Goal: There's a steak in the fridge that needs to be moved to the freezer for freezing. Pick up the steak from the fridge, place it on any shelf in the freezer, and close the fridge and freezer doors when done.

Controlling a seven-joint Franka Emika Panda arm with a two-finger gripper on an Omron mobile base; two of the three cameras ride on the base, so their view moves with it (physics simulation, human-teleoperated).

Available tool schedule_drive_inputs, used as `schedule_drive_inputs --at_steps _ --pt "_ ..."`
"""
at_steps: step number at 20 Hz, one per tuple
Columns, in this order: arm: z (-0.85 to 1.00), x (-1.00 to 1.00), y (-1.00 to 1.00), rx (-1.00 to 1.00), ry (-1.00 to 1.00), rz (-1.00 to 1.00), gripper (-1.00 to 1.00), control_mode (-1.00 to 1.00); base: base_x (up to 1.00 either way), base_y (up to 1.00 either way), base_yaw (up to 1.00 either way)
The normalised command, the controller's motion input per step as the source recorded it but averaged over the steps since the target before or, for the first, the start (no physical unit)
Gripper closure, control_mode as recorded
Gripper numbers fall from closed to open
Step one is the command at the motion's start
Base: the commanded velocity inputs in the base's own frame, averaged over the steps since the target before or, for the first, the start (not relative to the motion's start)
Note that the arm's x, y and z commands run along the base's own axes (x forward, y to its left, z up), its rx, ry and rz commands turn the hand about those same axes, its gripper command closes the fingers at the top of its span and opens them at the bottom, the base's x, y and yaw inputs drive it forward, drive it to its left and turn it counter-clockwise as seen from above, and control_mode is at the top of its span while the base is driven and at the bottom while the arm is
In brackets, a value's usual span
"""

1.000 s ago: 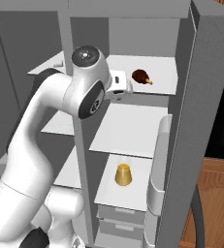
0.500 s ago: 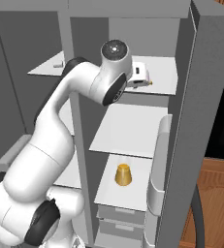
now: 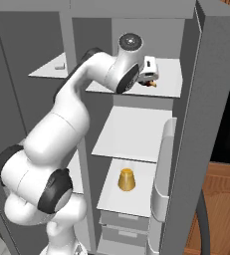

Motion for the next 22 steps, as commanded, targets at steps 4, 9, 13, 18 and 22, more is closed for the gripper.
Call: schedule_drive_inputs --at_steps 4,9,13,18,22 --pt "0.00 0.42 -0.41 0.00 0.00 0.12 -1.00 -1.00 0.00 0.00 0.00" --pt "-0.03 0.52 -0.28 0.00 0.02 0.13 -1.00 -1.00 0.00 0.00 0.00" --pt "-0.03 0.56 -0.21 0.00 0.05 0.12 -1.00 -1.00 0.00 0.00 0.00" --pt "-0.10 0.49 -0.14 0.00 0.04 0.10 -1.00 -1.00 0.00 0.00 0.00" --pt "-0.14 0.32 -0.13 0.00 0.04 0.08 -1.00 -1.00 0.00 0.00 0.00"
